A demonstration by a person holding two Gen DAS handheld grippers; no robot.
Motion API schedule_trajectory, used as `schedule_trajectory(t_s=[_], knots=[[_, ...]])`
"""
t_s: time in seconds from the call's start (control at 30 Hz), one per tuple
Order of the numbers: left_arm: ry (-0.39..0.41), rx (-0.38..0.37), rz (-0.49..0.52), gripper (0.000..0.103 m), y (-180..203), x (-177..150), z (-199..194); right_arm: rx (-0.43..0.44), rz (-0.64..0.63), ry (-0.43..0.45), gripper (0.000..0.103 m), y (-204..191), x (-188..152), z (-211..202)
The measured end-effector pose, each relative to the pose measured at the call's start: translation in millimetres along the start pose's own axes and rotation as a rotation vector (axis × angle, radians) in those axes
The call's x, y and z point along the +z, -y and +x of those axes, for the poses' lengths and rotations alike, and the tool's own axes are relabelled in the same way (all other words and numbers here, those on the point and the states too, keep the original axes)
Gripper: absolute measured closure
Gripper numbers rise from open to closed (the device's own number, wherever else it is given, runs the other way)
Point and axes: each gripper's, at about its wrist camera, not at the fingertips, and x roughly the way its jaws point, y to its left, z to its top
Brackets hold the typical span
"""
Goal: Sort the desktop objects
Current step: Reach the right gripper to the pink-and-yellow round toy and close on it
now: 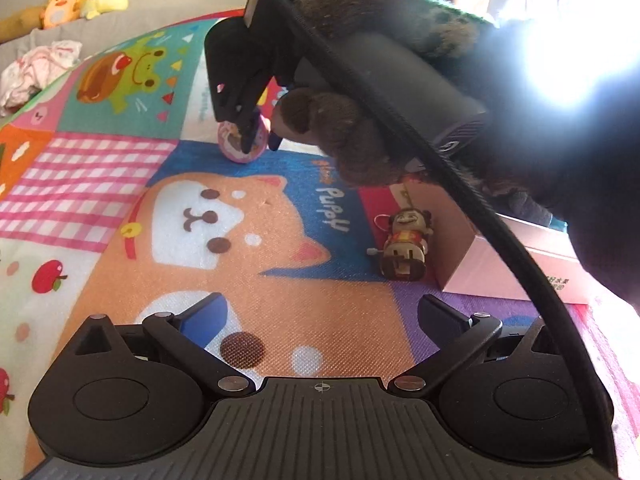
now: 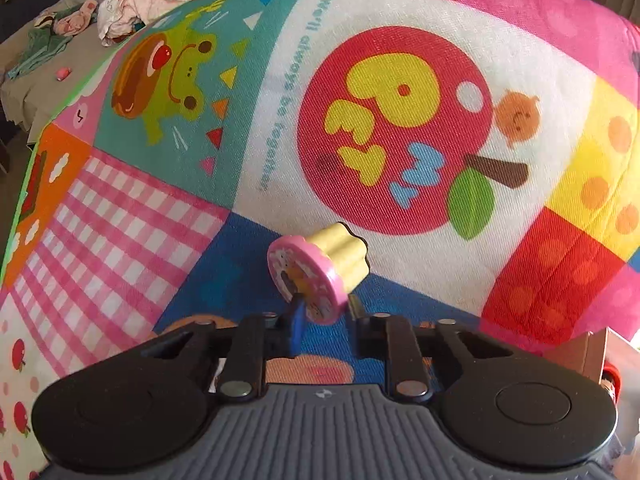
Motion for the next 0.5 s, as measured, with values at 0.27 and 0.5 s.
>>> schedule_trajectory(t_s=[0.27, 0.5], knots=[[0.018, 0.019, 0.036, 0.0, 7.4, 0.3, -2.8, 0.124, -0.007, -0.02, 0.092, 28.7, -49.7, -70.6], [0.036, 0.057, 0.077, 0.0, 13.3, -1.1, -6.0, 0.006, -0.028, 0.128, 0.035, 2.1, -20.7, -39.9]])
